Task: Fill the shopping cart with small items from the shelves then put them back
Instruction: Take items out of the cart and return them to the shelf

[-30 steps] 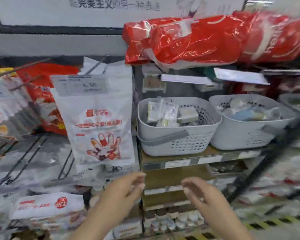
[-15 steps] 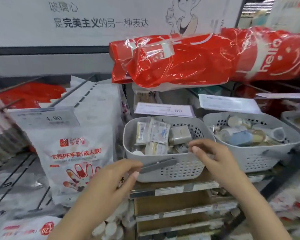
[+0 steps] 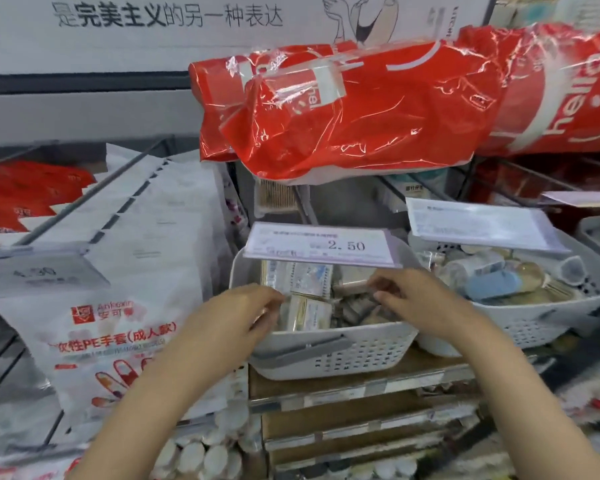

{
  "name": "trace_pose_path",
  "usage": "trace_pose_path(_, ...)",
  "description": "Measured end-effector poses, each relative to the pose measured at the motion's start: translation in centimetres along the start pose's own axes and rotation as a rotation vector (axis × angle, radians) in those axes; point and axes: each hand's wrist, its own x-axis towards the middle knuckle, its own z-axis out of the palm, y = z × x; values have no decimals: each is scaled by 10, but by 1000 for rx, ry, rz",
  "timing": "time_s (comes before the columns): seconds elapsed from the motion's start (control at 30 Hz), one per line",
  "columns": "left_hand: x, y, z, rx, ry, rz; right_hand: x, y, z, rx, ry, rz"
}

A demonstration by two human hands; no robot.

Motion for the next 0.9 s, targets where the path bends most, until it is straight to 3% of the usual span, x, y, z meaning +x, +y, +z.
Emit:
trace_pose_path(0.17, 33, -3, 7, 183, -184, -85, 12, 12, -10, -172, -81, -9)
trace_pose_path(0.33, 48, 0, 3, 244, -460, -157, 24, 11, -8, -240, -299, -27)
trace_pose_path(0.57, 61, 13, -1, 295, -665, -236, 36, 6, -11, -252, -663, -102)
trace_pose_path(0.8, 58, 8, 7, 255, -594, -250, 46, 7, -3, -363, -745, -145)
trace_pose_path(0.9, 56, 3, 4, 217, -496, -212, 43, 11, -8, -269, -590, -169)
